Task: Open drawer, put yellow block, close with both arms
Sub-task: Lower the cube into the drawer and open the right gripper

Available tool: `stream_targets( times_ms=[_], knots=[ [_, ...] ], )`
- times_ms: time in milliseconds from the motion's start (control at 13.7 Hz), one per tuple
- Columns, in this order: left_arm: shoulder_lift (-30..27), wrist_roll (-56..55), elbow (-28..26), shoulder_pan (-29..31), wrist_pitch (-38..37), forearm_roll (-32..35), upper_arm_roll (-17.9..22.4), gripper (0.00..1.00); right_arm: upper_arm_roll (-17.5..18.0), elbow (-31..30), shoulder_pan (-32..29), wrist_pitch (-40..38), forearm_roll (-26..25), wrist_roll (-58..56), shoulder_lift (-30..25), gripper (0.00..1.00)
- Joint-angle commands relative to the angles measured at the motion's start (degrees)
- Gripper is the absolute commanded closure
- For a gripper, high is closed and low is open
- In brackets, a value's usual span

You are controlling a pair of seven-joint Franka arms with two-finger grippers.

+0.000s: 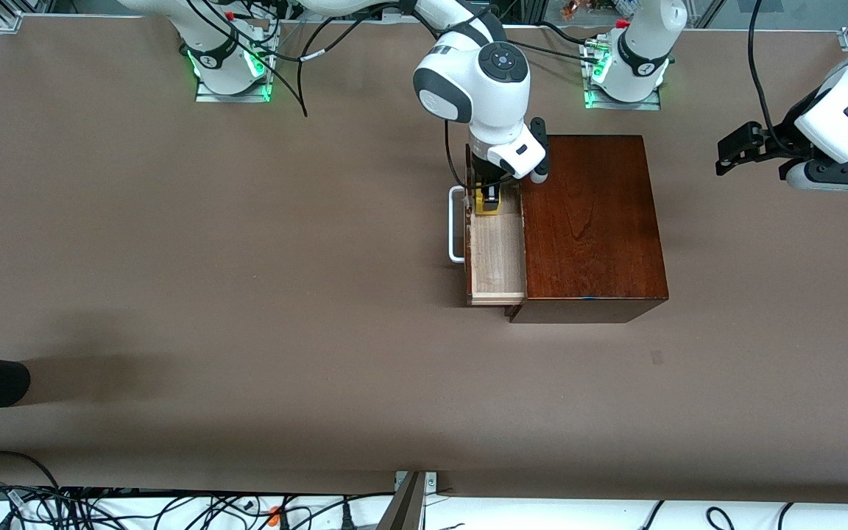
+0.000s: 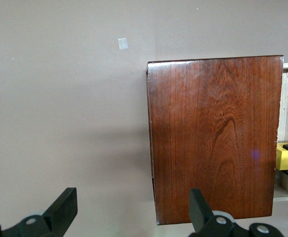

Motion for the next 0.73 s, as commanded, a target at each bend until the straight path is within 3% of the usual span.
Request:
stream_targets(
  times_ms=[0, 219, 292, 438, 657],
  knots=[
    [0.85, 1.24, 1.93, -0.04, -1.36, -0.27, 0.3, 0.0, -0.08, -1.1, -0.44, -0.37, -0.32, -0.98, -0.23, 0.59],
    [0.85, 1.15, 1.93, -0.04, -1.36, -0.27, 0.3, 0.0, -0.08, -1.1, -0.79, -0.2, -0.24, -0.98, -0.14, 0.56],
    [0.85, 1.15, 1.93, -0.04, -1.36, -0.27, 0.3, 0.0, -0.08, -1.19, -0.79, -0.2, -0.5, -0.98, -0.14, 0.46],
    [0.85, 1.15, 1.93, -0.13, -1.36, -0.27, 0.3, 0.0, -0.08, -1.1, -0.88, -0.28, -0.24, -0.63, -0.22, 0.0],
    [0.85, 1.24, 1.93, -0.04, -1.36, -0.27, 0.3, 0.0, -0.08, -0.66, -0.79, -0.46, 0.11, 0.86, -0.66, 0.0]
  ],
)
